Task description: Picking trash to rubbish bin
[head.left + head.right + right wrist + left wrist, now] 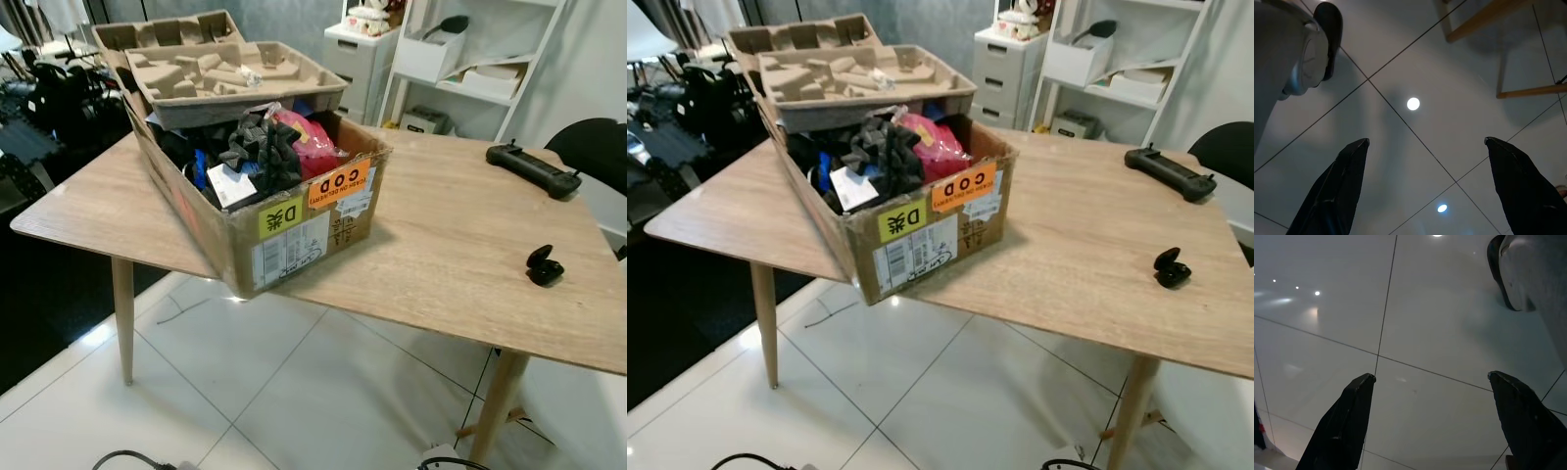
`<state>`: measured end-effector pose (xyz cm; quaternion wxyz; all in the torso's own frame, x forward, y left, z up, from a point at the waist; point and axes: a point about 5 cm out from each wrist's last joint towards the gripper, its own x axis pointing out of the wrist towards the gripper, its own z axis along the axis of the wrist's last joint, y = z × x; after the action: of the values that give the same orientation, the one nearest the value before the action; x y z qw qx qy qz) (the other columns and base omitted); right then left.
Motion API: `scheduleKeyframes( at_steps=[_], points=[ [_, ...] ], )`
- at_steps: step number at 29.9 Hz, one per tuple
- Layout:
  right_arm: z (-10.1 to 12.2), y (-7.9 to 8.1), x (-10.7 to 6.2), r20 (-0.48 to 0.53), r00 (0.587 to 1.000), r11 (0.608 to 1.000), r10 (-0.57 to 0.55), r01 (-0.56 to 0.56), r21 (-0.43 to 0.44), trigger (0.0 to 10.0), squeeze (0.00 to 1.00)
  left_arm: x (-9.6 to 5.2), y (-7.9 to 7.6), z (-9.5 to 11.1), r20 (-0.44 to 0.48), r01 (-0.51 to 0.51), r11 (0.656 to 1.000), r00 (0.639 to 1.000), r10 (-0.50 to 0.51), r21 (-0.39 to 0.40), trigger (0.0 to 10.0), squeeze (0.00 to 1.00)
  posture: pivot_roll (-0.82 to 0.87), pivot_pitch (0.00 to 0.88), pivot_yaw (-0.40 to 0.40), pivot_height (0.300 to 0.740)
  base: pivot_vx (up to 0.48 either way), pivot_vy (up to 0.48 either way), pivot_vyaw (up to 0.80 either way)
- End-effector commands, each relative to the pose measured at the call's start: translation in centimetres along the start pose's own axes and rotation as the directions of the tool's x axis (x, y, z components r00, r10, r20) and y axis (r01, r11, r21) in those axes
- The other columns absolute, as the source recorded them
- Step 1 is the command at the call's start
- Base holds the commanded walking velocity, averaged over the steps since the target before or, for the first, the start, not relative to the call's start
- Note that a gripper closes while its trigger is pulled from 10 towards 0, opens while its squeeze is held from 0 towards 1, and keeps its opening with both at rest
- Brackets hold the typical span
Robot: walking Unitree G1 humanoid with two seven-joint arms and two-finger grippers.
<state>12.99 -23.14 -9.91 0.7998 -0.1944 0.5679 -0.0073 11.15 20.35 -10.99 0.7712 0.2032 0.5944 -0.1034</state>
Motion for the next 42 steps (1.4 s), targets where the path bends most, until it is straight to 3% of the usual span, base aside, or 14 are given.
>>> scheduleKeyframes(
  at_steps=[1, 42],
  points=[
    [-0.35, -0.06, -0.01, -0.012, 1.000, 1.000, 0.003, -0.003, -0.010, 10.0, 0.00, 0.01, -0.67, -0.60, -0.021, 0.018, 1.000, 1.000, -0.018, 0.018, 10.0, 0.00, -0.03, 0.058, -0.009, 0.740, -0.281, 0.000, 0.00],
    [-0.55, -0.26, -0.02, -0.016, 1.000, 1.000, 0.005, -0.005, -0.028, 10.0, 0.00, -0.01, -0.71, -0.95, -0.028, 0.023, 0.999, 0.999, -0.022, 0.037, 10.0, 0.00, -0.02, 0.051, -0.009, 0.740, -0.280, 0.000, 0.00]
  ],
)
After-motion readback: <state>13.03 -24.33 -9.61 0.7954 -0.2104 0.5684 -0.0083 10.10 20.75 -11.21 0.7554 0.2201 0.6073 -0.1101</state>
